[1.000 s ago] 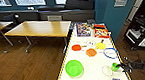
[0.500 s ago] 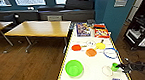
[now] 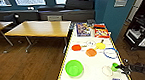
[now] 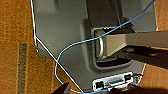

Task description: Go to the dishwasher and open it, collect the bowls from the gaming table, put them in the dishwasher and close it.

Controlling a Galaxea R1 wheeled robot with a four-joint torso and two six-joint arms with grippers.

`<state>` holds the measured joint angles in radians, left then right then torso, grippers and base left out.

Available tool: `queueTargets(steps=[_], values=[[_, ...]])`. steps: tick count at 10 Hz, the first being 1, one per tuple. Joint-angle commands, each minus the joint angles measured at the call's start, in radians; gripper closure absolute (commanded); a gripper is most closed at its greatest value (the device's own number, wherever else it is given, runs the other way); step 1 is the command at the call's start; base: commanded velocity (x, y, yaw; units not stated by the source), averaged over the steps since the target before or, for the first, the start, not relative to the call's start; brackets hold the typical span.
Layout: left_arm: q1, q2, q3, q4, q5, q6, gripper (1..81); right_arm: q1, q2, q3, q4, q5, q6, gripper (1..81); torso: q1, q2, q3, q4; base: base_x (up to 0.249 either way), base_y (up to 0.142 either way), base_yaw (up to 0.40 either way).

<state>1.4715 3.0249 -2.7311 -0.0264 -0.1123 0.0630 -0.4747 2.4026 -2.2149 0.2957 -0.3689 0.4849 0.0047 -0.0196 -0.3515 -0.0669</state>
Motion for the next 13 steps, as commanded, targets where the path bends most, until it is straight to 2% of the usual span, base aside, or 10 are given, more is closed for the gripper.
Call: queueTargets(steps=[1,4,5,8,10,12,13], values=[[-0.003,-0.001,0.001,-0.009,0.066,0.0,1.0,0.122,-0.041,-0.009,0.026,-0.033,0.004,1.0,0.0,0.0,0.0,0.0,0.0,0.0,0.0],[-0.004,-0.003,0.001,-0.012,0.066,0.0,1.0,0.116,-0.043,-0.008,0.037,-0.033,0.004,1.0,0.0,0.0,0.0,0.0,0.0,0.0,0.0],[-0.003,-0.004,0.001,-0.023,0.068,0.0,1.0,0.112,-0.043,-0.005,0.048,-0.032,0.004,81.1,0.0,0.0,0.0,0.0,0.0,0.0,0.0],[-0.004,-0.018,0.001,-0.024,0.066,0.0,1.0,0.107,-0.047,0.003,0.065,-0.015,0.004,81.1,0.0,0.0,0.0,0.0,0.0,0.0,0.0],[-0.003,-0.017,0.005,-0.027,0.066,0.0,1.0,0.155,-0.102,0.053,0.083,-0.036,0.003,81.1,0.0,0.0,0.0,0.0,0.0,0.0,0.0],[-0.007,-0.01,0.005,-0.024,0.066,0.0,1.0,0.254,-0.202,0.17,0.072,-0.152,0.003,81.1,0.0,0.0,0.0,0.0,0.0,0.0,0.0],[-0.01,-0.012,0.005,-0.023,0.066,0.0,1.0,0.296,-0.254,0.222,0.071,-0.183,0.004,81.1,0.0,0.0,0.0,0.0,0.0,0.0,0.0]])
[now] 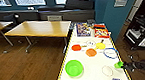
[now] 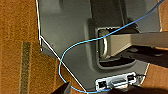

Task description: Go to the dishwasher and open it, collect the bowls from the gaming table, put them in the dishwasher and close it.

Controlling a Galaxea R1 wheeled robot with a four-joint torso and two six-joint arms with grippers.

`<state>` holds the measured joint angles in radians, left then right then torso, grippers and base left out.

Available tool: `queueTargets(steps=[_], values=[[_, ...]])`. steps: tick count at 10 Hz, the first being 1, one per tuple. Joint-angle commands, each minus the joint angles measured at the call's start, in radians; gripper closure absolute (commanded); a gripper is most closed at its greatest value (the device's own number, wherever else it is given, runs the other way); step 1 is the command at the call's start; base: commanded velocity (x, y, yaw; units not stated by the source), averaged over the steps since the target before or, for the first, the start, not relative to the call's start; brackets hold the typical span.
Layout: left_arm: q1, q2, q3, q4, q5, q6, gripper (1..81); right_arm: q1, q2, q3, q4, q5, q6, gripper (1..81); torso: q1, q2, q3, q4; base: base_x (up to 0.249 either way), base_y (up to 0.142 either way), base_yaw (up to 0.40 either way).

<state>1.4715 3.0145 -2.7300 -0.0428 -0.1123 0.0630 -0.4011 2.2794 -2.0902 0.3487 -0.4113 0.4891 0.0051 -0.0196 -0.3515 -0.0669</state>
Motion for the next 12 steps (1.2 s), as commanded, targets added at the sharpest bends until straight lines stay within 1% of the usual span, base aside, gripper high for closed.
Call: queueTargets(steps=[1,3,5,6,8,9,10,11,12], values=[[-0.013,-0.003,0.004,-0.006,0.066,0.001,1.0,0.251,-0.192,0.166,0.015,-0.144,0.0,81.1,0.0,0.0,0.0,0.0,0.0,0.0,0.0],[-0.016,0.002,0.004,-0.005,0.066,0.001,1.0,0.268,-0.332,0.327,0.009,-0.143,0.006,81.1,0.0,0.0,0.0,0.0,0.0,0.0,0.0],[-0.021,0.005,0.006,-0.002,0.066,0.001,1.0,0.247,-0.494,0.531,-0.023,-0.136,0.008,81.1,0.0,0.0,0.0,0.0,0.0,0.0,0.0],[-0.024,0.006,0.012,-0.002,0.066,0.001,1.0,0.201,-0.582,0.628,-0.042,-0.118,0.009,81.1,0.0,0.0,0.0,0.0,0.0,0.0,0.0],[-0.026,0.006,0.03,0.0,0.065,0.001,1.0,0.138,-0.72,0.775,-0.102,-0.087,0.011,81.1,0.0,0.0,0.0,0.0,0.0,0.0,0.0],[-0.024,0.006,0.032,0.001,0.065,0.003,1.0,0.104,-0.777,0.843,-0.135,-0.08,0.011,81.1,0.0,0.0,0.0,0.0,0.0,0.0,0.0],[-0.026,0.006,0.032,0.001,0.065,0.004,1.0,0.039,-0.806,0.894,-0.171,-0.064,0.011,81.1,0.0,0.0,0.0,0.0,0.0,0.0,0.0],[-0.026,0.006,0.032,0.001,0.065,0.005,1.0,-0.084,-0.808,0.921,-0.203,0.021,0.011,81.1,0.0,0.0,0.0,0.0,0.0,0.0,0.0],[-0.024,0.006,0.032,0.001,0.065,0.006,1.0,-0.223,-0.797,0.94,-0.226,0.135,0.009,81.1,0.0,0.0,0.0,0.0,0.0,0.0,0.0]])
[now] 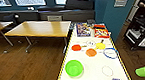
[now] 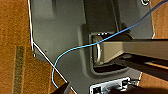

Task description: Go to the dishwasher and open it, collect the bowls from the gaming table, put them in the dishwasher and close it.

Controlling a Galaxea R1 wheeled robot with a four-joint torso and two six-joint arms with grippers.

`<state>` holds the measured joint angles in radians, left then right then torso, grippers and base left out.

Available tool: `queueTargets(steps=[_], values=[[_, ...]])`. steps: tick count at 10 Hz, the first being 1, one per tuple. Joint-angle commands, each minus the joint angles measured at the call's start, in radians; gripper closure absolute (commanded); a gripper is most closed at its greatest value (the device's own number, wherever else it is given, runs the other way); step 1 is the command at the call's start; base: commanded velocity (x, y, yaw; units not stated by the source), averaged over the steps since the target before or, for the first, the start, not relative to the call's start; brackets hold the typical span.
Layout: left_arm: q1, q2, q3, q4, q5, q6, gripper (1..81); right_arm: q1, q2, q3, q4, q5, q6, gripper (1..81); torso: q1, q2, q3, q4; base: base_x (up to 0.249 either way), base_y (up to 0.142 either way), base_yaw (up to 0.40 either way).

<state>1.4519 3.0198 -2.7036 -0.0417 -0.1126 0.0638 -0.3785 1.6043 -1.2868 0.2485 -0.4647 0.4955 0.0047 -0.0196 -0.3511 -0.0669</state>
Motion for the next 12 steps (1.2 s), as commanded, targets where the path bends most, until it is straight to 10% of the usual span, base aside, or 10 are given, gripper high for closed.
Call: queueTargets(steps=[1,5,9,12], values=[[-0.006,0.001,0.008,0.0,0.065,0.007,1.0,-0.352,-0.104,0.155,-0.15,0.277,0.001,81.1,0.0,0.0,0.0,0.0,0.0,0.0,0.0],[-0.005,-0.048,0.105,0.002,0.063,0.007,1.0,-0.723,-0.082,0.236,-0.268,0.584,-0.006,81.1,0.0,0.0,0.0,0.0,0.0,0.0,0.0],[-0.006,-0.301,0.515,0.0,0.036,0.004,1.0,-1.083,0.06,0.111,-0.342,0.846,-0.075,81.1,0.0,0.0,0.0,0.0,0.0,0.0,0.0],[-0.009,-0.499,0.78,0.0,-0.059,0.005,1.0,-1.179,0.249,-0.051,-0.373,0.894,-0.135,81.1,0.0,0.0,0.0,0.0,0.0,0.0,0.0]])
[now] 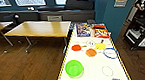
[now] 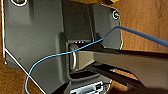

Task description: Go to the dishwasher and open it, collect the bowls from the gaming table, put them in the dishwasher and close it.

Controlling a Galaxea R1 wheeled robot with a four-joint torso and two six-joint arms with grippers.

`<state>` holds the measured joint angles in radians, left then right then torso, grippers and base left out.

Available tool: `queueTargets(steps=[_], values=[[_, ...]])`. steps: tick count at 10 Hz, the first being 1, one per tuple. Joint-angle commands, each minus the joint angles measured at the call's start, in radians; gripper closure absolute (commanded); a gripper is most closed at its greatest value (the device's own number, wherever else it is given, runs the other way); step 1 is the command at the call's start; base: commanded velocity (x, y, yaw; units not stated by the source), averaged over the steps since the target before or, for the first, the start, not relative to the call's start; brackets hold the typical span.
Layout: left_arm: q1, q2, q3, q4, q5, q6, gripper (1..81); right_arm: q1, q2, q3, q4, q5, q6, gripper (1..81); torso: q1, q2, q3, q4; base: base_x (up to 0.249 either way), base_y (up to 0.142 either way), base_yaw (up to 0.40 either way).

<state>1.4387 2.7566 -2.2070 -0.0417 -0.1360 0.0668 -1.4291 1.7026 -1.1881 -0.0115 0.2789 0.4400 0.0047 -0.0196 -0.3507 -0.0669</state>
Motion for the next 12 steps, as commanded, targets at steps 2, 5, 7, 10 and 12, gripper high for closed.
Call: queueTargets(steps=[2,5,7,10,12], values=[[-0.008,-0.332,0.392,0.002,-0.05,0.002,1.0,-0.153,0.237,-0.226,-0.126,0.16,-0.092,81.1,0.0,0.0,0.0,0.0,0.0,0.0,0.0],[-0.04,-0.488,0.547,-0.001,-0.067,-0.002,1.0,-0.188,0.35,-0.349,-0.143,0.189,-0.116,81.1,0.0,0.0,0.0,0.0,0.0,0.0,0.0],[-0.068,-0.59,0.673,-0.007,-0.086,-0.004,1.0,-0.212,0.409,-0.427,-0.156,0.197,-0.115,81.1,0.0,0.0,0.0,0.0,0.0,0.0,0.0],[-0.158,-0.746,0.863,-0.018,-0.083,-0.114,1.0,-0.232,0.453,-0.527,-0.154,0.227,-0.113,81.1,0.0,0.0,0.001,0.0,0.0,0.0,0.0],[-0.232,-0.826,0.96,-0.058,-0.083,-0.179,1.0,-0.232,0.484,-0.556,-0.156,0.226,-0.113,81.1,0.0,0.0,0.001,0.0,0.0,0.0,0.0]])
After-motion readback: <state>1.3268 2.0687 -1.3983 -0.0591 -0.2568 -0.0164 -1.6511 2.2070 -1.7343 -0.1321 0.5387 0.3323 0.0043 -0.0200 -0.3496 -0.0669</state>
